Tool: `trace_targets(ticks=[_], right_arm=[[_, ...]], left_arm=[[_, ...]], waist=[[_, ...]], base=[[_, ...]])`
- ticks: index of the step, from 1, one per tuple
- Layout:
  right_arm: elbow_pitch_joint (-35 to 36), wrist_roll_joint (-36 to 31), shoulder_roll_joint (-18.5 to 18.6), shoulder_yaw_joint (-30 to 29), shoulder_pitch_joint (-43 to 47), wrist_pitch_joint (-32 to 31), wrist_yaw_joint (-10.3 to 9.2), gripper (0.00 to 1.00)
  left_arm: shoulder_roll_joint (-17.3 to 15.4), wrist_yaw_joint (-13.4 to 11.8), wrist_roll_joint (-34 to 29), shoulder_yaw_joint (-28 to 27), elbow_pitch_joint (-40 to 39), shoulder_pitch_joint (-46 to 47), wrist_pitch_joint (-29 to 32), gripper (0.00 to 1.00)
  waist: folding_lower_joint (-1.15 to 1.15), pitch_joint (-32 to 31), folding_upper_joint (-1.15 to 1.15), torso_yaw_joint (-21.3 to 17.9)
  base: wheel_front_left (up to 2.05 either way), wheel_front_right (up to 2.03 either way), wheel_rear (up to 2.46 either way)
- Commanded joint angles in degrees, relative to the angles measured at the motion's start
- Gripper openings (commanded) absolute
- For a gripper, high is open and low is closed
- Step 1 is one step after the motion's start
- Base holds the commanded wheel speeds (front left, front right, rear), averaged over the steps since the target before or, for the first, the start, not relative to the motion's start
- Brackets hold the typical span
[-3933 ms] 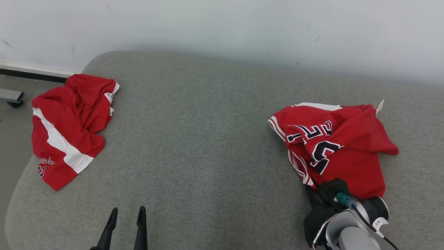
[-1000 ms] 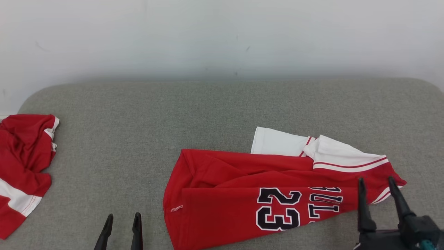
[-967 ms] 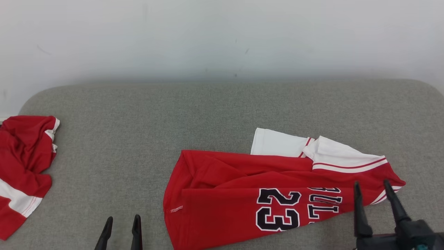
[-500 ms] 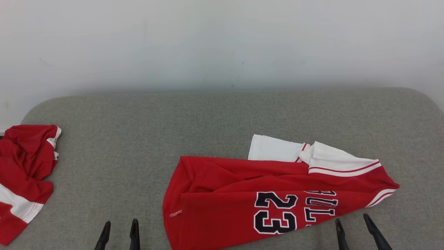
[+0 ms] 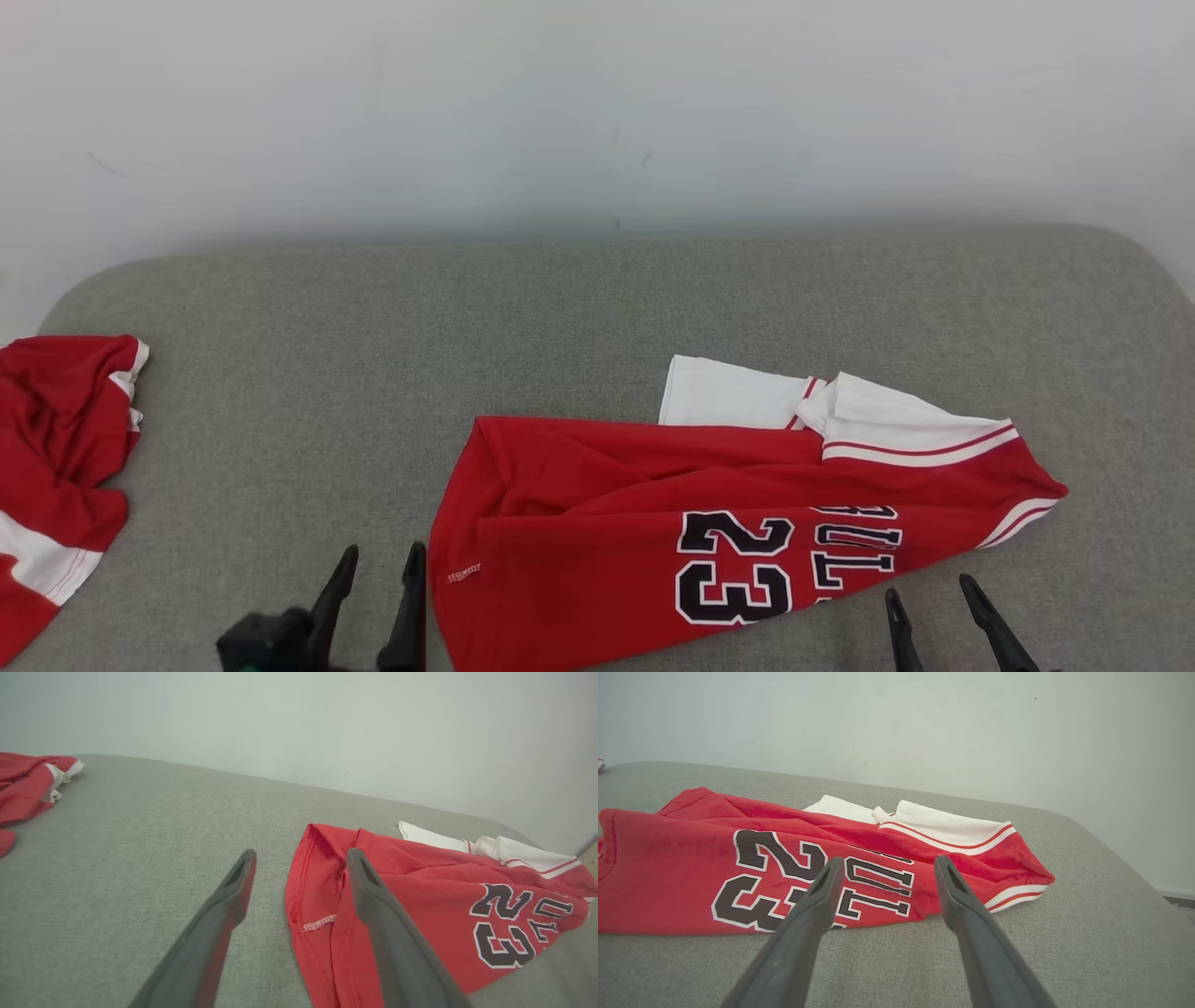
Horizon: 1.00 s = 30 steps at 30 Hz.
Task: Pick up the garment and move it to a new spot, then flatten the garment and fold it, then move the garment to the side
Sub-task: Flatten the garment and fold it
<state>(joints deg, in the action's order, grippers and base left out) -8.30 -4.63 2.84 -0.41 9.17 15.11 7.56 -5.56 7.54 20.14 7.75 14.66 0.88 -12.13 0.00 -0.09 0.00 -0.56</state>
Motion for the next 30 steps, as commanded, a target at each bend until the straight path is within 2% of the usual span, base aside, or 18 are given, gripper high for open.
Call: trace_targets(ticks=[1, 6, 10, 18, 24, 30], right_arm=[[0.1, 0.3, 0.1, 0.2, -0.6, 0.0, -0.15, 1.0], [0.5, 0.7, 0.1, 0.7, -1.2, -0.2, -0.15, 1.0], [0.2, 0.8, 0.1, 1.5, -2.1, -0.2, -0.15, 1.0], [0.0, 1.2, 0.1, 1.3, -3.1, -0.1, -0.15, 1.0], [-0.4, 1.6, 0.1, 1.4, -3.0, 0.0, -0.15, 1.0], [-0.6, 2.0, 0.1, 1.7, -3.0, 0.1, -0.15, 1.0]], left_arm=[[0.0, -0.1, 1.5, 1.0, 1.3, 3.3, 2.1, 1.0], [0.4, -0.1, 5.2, 3.8, 7.5, 14.0, 10.7, 1.0], [1.1, -1.3, 6.4, 5.0, 13.8, 21.0, 18.4, 1.0], [2.0, -3.6, 9.7, 5.7, 22.0, 25.5, 28.5, 1.0], [1.8, -4.4, 9.9, 6.2, 22.6, 25.7, 29.9, 1.0], [1.5, -3.8, 10.1, 6.9, 22.1, 25.3, 30.1, 1.0]], waist=[[0.0, 0.5, 0.0, -0.5], [0.0, 2.5, 0.0, -1.9], [0.0, 3.9, 0.0, -3.8], [0.0, 5.4, 0.0, -7.3], [0.0, 5.3, 0.0, -8.1], [0.0, 4.8, 0.0, -8.1]], base=[[0.0, 0.0, 0.0], [0.0, 0.0, 0.0], [0.0, 0.0, 0.0], [0.0, 0.0, 0.0], [0.0, 0.0, 0.0], [0.0, 0.0, 0.0]])
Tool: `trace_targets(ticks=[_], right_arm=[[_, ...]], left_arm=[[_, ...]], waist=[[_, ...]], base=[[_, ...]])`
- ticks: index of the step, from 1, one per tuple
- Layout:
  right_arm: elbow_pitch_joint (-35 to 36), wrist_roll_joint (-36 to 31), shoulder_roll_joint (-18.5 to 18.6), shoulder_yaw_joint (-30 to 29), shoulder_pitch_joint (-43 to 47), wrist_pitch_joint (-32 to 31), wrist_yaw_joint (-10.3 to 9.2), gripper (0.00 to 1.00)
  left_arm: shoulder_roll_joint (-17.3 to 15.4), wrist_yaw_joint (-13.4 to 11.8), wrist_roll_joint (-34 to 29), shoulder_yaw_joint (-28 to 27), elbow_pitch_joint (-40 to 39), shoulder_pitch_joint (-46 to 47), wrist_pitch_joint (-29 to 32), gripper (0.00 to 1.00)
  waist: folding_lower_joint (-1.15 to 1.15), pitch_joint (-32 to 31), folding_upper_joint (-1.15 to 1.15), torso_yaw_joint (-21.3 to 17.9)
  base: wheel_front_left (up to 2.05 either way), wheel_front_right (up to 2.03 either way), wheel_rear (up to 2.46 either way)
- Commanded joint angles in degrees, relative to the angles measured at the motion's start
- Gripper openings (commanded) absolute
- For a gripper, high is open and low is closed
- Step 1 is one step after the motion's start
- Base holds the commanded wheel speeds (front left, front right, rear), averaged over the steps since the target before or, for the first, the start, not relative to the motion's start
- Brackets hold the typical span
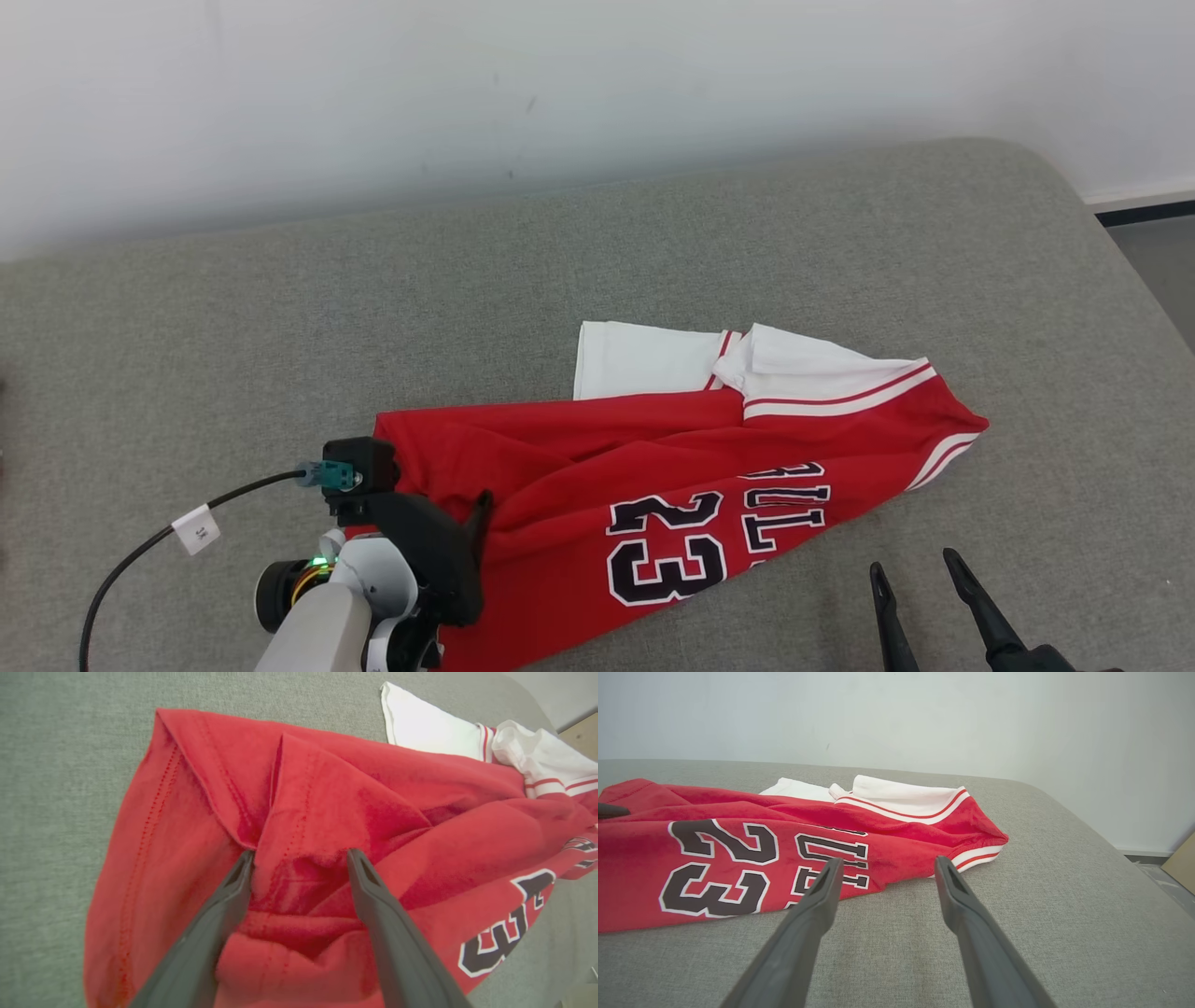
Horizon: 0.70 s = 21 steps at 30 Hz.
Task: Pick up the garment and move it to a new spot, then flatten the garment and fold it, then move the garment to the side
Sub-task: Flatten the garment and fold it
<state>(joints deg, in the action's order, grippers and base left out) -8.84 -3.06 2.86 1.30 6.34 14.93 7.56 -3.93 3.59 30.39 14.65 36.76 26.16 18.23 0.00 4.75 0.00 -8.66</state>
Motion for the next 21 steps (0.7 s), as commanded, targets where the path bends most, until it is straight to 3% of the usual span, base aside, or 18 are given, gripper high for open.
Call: trace_targets(ticks=[1, 4, 5, 6, 7, 8, 13, 21], right_arm=[[-0.1, 0.4, 0.0, 0.0, -0.1, 0.2, -0.15, 1.0], [-0.1, 0.5, 0.0, 0.1, -0.1, 0.2, -0.15, 1.0], [-0.1, 0.5, 0.1, 0.1, -0.1, 0.2, -0.15, 1.0], [-0.1, 0.5, 0.0, 0.2, -0.1, 0.2, -0.15, 1.0], [-0.1, 0.4, 0.0, 0.2, -0.2, 0.2, -0.15, 1.0], [-0.2, 0.4, 0.0, 0.3, -0.3, 0.2, -0.15, 1.0], [-0.3, 0.5, 0.1, 0.2, -0.3, 0.3, -0.15, 1.0], [-0.3, 1.0, 0.0, -0.2, 0.1, 0.3, -0.15, 1.0]], left_arm=[[-0.1, 0.3, 0.0, 0.1, -0.2, 0.0, -0.1, 1.0], [-0.1, 0.7, 0.3, 0.7, -1.0, -0.4, 0.1, 1.0], [-0.1, 1.0, 0.3, 0.9, -1.4, -0.4, -0.2, 0.81], [-0.2, 1.1, 0.3, 0.9, -1.8, -0.5, -0.7, 0.25], [-0.3, 1.2, 0.4, 0.9, -1.9, -0.6, -0.9, 0.05], [-0.4, 1.3, 0.4, 1.0, -2.0, -0.7, -0.9, 0.0], [-0.4, 1.0, 0.8, 1.3, -2.6, -0.7, -0.7, 0.0], [-1.4, -1.4, 0.3, -1.5, -6.7, 1.1, -7.1, 0.0]], waist=[[0.0, -0.1, 0.0, 0.1], [0.0, -0.3, 0.0, 0.3], [0.0, -0.4, 0.0, 0.4], [0.0, -0.4, 0.0, 0.4], [0.0, -0.4, 0.0, 0.4], [0.0, -0.4, 0.0, 0.4], [0.0, -0.5, 0.0, 0.4], [0.0, -0.5, 0.0, 1.2]], base=[[0.0, 0.0, 0.0], [0.0, 0.0, 0.0], [0.0, 0.0, 0.0], [0.0, 0.0, 0.0], [0.0, 0.0, 0.0], [0.0, 0.0, 0.0], [0.0, 0.0, 0.0], [0.0, 0.0, 0.0]])
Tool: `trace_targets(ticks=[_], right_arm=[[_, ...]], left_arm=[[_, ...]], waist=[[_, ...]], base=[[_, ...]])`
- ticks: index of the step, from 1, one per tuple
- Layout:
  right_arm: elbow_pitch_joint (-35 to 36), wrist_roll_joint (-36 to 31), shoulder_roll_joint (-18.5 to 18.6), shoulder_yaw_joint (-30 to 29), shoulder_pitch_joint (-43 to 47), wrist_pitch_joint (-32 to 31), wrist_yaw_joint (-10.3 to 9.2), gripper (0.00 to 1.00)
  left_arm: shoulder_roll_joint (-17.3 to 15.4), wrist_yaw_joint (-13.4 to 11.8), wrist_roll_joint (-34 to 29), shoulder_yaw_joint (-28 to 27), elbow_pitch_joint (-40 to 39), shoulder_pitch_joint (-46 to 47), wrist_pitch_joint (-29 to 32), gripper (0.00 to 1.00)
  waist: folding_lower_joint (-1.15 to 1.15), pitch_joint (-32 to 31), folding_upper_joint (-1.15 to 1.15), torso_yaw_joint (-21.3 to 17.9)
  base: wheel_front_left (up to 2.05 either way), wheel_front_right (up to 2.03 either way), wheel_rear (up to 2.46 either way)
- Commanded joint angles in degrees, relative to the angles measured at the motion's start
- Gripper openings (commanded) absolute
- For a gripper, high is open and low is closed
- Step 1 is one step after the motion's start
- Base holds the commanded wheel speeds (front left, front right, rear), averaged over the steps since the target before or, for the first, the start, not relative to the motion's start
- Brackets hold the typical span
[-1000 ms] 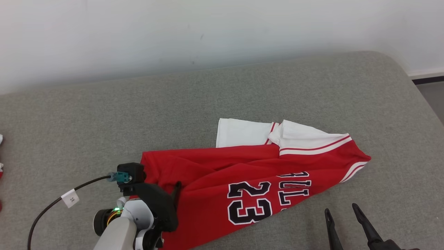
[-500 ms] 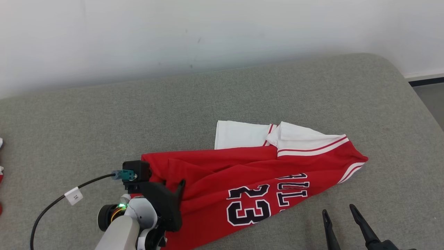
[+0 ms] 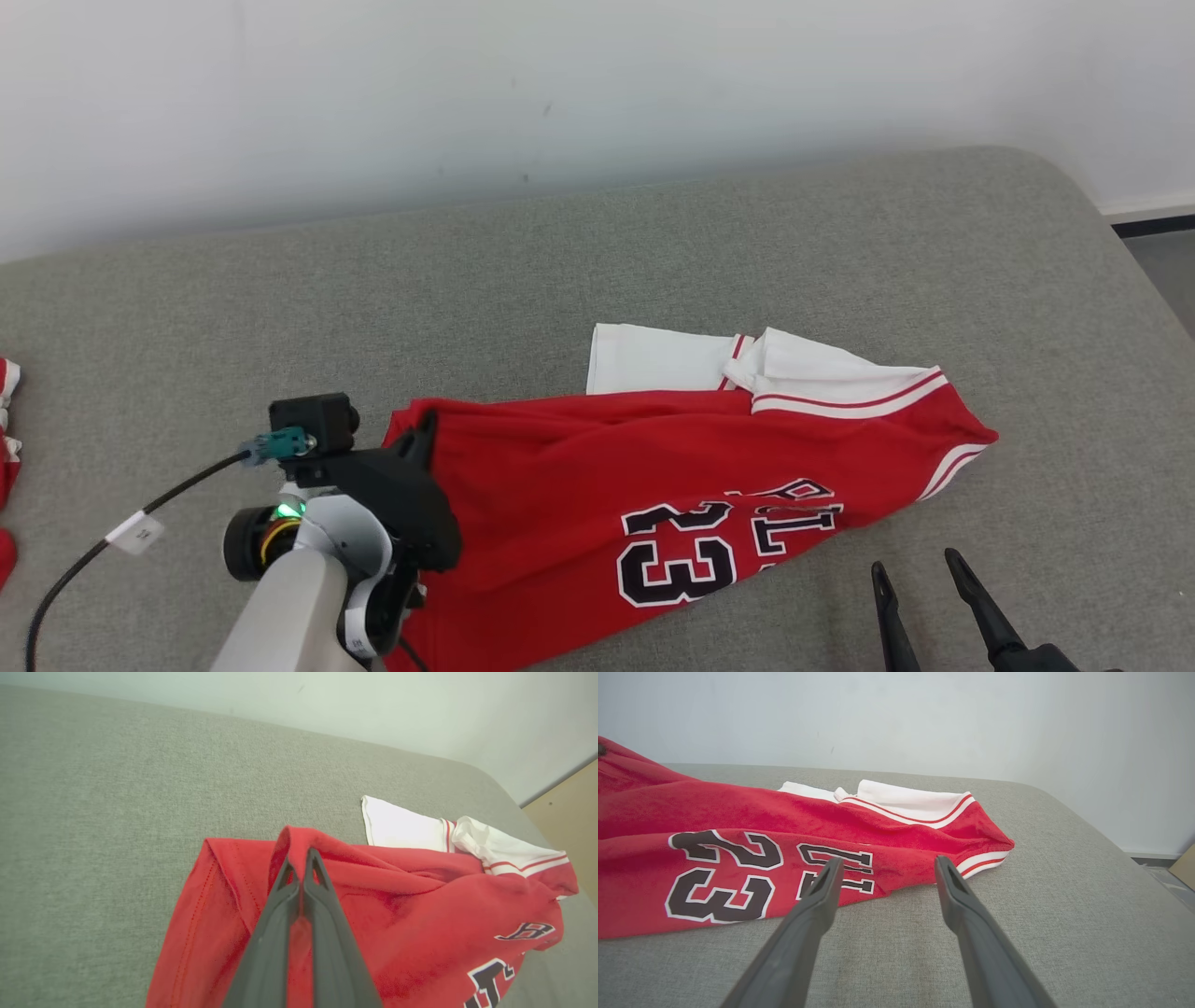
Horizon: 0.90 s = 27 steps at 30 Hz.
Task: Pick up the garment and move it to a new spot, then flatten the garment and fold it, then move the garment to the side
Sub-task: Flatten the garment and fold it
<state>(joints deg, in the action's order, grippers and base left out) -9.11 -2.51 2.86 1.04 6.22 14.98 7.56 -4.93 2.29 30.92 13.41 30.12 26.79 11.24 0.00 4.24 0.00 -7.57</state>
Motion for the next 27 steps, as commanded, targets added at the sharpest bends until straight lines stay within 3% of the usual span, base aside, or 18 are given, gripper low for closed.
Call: trace_targets(ticks=[1, 8, 13, 20, 21, 22, 27], right_arm=[[0.0, 0.7, 0.0, 0.1, 0.2, 0.2, -0.15, 1.0], [-0.2, 0.9, 0.1, 0.5, -0.4, 0.2, -0.15, 1.0], [-0.4, 1.1, 0.1, 0.4, -0.4, 0.3, -0.15, 1.0], [-0.5, 1.4, 0.0, 1.2, -1.6, 0.3, -0.15, 1.0], [-0.6, 1.4, 0.0, 1.5, -1.7, 0.3, -0.15, 1.0], [-0.7, 1.5, 0.1, 1.7, -1.9, 0.3, -0.15, 1.0], [-1.0, 1.7, 0.1, 2.1, -2.6, 0.3, -0.15, 1.0]], left_arm=[[-0.7, -0.5, -0.7, -0.5, -0.4, 0.7, -1.0, 0.0], [-1.2, -3.2, 0.0, -3.1, -1.2, 1.3, -4.4, 0.0], [-1.9, -4.7, 1.4, -4.2, -0.4, 0.1, -2.3, 0.0], [-3.8, -4.6, -0.7, -3.3, 2.4, 2.4, -3.4, 0.02], [-4.0, -4.5, -1.3, -2.9, 3.5, 3.0, -3.9, 0.42], [-4.3, -4.4, -1.9, -2.5, 4.4, 3.5, -4.2, 1.0], [-4.7, -3.5, -3.3, -1.6, 7.5, 5.4, -8.2, 1.0]], waist=[[0.0, 0.0, 0.0, 0.2], [0.0, 0.1, 0.0, 0.7], [0.0, 0.2, 0.0, 0.8], [0.0, 1.4, 0.0, 0.4], [0.0, 1.6, 0.0, 0.2], [0.0, 1.7, 0.0, 0.0], [0.0, 2.0, 0.0, -0.5]], base=[[0.0, 0.0, 0.0], [0.0, 0.0, 0.0], [0.0, 0.0, 0.0], [0.0, 0.0, 0.0], [0.0, 0.0, 0.0], [0.0, 0.0, 0.0], [0.0, 0.0, 0.0]])
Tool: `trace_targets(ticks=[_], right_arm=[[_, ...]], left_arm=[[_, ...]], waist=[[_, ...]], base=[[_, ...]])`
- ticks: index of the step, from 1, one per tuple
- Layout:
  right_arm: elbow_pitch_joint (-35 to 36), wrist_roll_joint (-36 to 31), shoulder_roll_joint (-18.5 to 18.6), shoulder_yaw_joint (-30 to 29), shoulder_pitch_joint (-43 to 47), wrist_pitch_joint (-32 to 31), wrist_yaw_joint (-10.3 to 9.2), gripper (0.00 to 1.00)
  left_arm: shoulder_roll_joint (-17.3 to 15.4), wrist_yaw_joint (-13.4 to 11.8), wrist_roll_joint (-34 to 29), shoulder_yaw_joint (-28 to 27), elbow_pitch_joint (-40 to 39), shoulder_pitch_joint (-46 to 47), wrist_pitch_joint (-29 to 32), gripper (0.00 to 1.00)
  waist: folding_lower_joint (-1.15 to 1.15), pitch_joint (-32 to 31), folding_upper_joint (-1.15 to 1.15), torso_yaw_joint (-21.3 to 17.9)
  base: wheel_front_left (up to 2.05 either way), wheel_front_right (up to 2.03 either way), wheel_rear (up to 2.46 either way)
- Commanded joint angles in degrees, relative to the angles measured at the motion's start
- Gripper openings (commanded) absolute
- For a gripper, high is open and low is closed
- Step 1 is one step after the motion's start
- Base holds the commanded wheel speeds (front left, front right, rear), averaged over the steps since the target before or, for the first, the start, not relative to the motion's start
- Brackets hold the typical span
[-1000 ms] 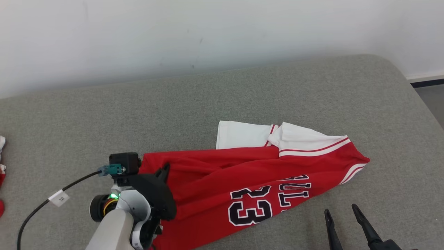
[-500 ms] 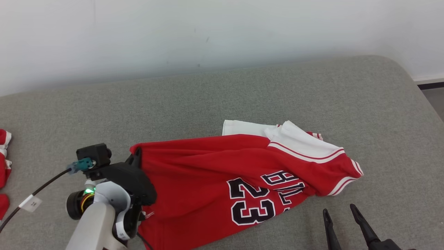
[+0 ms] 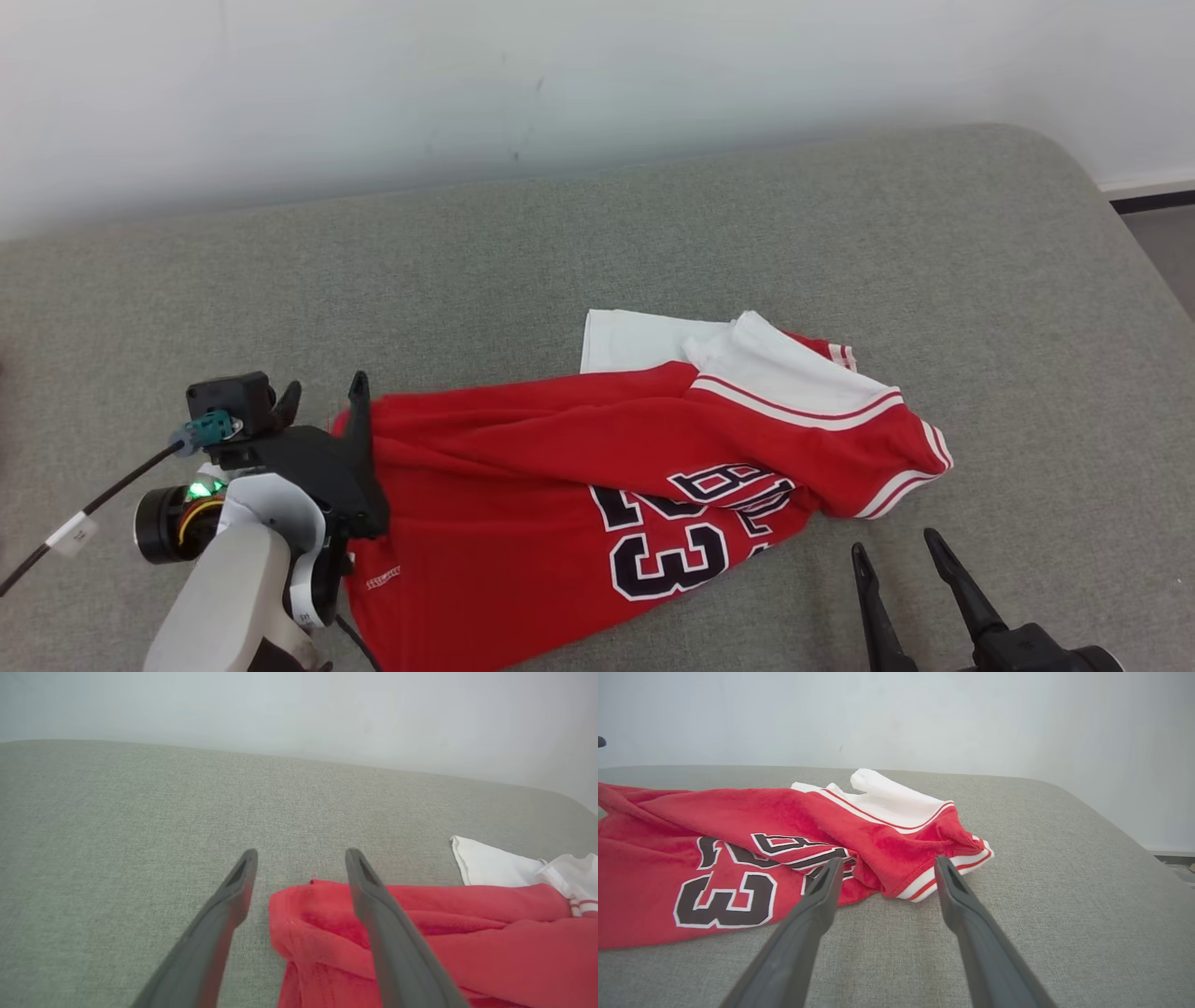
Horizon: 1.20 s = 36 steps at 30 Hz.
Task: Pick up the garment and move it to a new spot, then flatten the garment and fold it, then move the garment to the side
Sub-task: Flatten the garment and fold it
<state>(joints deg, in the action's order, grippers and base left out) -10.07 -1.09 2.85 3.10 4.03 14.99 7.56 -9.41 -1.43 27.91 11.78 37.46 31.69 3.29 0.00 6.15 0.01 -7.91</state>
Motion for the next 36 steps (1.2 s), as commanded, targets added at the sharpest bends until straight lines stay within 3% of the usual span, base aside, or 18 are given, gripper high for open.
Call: trace_targets(ticks=[1, 9, 17, 26, 36], right_arm=[[-0.1, 0.3, 0.1, 0.0, -0.4, 0.3, -0.15, 1.0], [-0.3, 0.5, 0.1, -1.1, 0.6, 0.3, -0.15, 1.0], [0.0, 0.1, 0.1, -1.0, 1.4, 0.0, -0.15, 1.0], [0.1, 0.5, 0.1, -0.6, 2.0, -0.2, -0.15, 1.0], [-0.3, 1.0, 0.1, -0.2, 1.5, -0.1, -0.15, 1.0]], left_arm=[[-0.2, 0.3, -0.6, 0.1, 0.9, 0.8, -1.4, 1.0], [-0.5, 0.4, -0.1, -0.5, 5.2, -0.4, -6.2, 1.0], [2.5, 2.4, 3.3, 1.1, 3.7, -5.5, 0.5, 1.0], [4.3, 0.3, 7.0, 2.4, -5.6, -11.5, 10.4, 1.0], [3.1, -3.5, 7.5, 4.3, -13.8, -16.0, 20.0, 1.0]], waist=[[0.0, 0.1, -0.01, -0.2], [0.0, -0.5, -0.01, 0.8], [0.0, -1.9, -0.01, 3.6], [0.0, -2.6, -0.01, 4.1], [0.0, -2.6, -0.01, 3.1]], base=[[0.0, 0.0, 0.0], [0.0, 0.0, 0.0], [0.0, 0.0, 0.0], [0.0, 0.0, 0.0], [0.0, 0.0, 0.0]])
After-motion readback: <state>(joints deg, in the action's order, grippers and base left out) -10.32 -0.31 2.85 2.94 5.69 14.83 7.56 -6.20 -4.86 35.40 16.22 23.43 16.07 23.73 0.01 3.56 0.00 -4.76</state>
